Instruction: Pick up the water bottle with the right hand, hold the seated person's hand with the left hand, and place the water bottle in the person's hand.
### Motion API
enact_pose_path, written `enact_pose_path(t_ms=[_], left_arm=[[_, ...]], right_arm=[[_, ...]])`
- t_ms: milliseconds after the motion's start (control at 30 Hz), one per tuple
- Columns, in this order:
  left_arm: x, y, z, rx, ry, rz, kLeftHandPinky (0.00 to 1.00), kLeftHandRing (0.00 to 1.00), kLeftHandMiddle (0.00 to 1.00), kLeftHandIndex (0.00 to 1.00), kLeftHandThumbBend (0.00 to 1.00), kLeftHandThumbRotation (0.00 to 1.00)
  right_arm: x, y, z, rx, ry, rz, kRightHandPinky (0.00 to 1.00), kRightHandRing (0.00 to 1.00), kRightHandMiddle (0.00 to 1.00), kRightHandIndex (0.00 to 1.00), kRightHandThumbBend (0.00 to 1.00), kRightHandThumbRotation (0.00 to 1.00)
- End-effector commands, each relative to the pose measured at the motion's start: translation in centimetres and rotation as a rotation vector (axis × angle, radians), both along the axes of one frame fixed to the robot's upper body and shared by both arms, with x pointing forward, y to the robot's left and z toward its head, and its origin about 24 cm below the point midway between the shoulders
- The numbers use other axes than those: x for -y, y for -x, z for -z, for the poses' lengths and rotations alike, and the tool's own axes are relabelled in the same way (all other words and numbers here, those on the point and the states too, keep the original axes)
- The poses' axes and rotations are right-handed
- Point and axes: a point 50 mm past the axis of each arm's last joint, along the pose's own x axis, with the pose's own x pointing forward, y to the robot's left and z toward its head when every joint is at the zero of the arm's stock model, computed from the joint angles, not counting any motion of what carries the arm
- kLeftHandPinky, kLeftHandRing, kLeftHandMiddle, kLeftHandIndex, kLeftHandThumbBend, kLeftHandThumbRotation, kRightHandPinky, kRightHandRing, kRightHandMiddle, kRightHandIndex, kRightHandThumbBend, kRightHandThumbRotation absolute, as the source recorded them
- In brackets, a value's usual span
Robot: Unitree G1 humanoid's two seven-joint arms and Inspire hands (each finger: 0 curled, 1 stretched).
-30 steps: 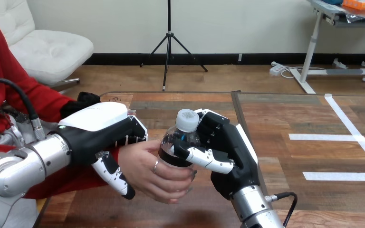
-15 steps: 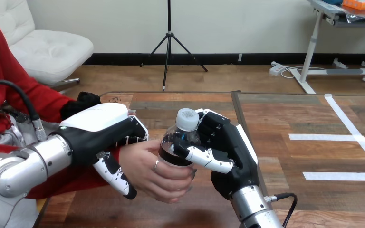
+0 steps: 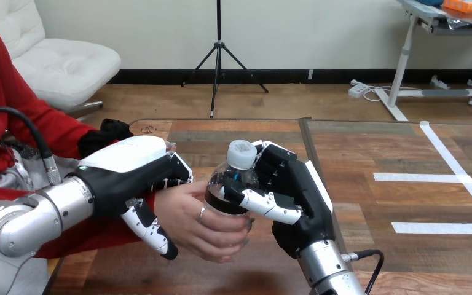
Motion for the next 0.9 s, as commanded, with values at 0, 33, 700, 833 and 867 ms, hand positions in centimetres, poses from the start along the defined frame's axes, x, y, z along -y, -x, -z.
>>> enact_pose_path(t_ms=[0,33,700,833,867], left_arm=[[2.4,-1.2,-4.8,0.218,0.124,0.111,0.25,0.31,0.38,0.39,0.92,0.0],[2.4,-1.2,-4.8,0.211,0.128,0.111,0.25,0.31,0.38,0.39,0.92,0.0],[0.9,-1.6,-3.4,0.198,0.062,0.076,0.57,0.61,0.66,0.77,0.94,0.07],[0.7,-1.5,-3.3,0.203,0.027,0.058,0.61,0.65,0.71,0.81,0.97,0.13],[0.6,-1.5,-3.2,0.205,0.026,0.058,0.62,0.67,0.73,0.81,0.98,0.15]], right_arm=[[-6.2,-1.3,-6.4,0.22,-0.205,-0.113,0.38,0.41,0.44,0.44,0.87,0.0],[-6.2,-1.3,-6.5,0.222,-0.206,-0.113,0.38,0.41,0.44,0.44,0.87,0.0],[-6.0,-1.3,-7.0,0.285,-0.243,-0.095,0.43,0.5,0.51,0.5,0.98,0.18],[-5.8,-1.3,-7.0,0.281,-0.264,-0.087,0.47,0.53,0.54,0.53,0.99,0.24],[-5.8,-1.3,-7.0,0.28,-0.266,-0.084,0.48,0.54,0.55,0.54,1.0,0.26]])
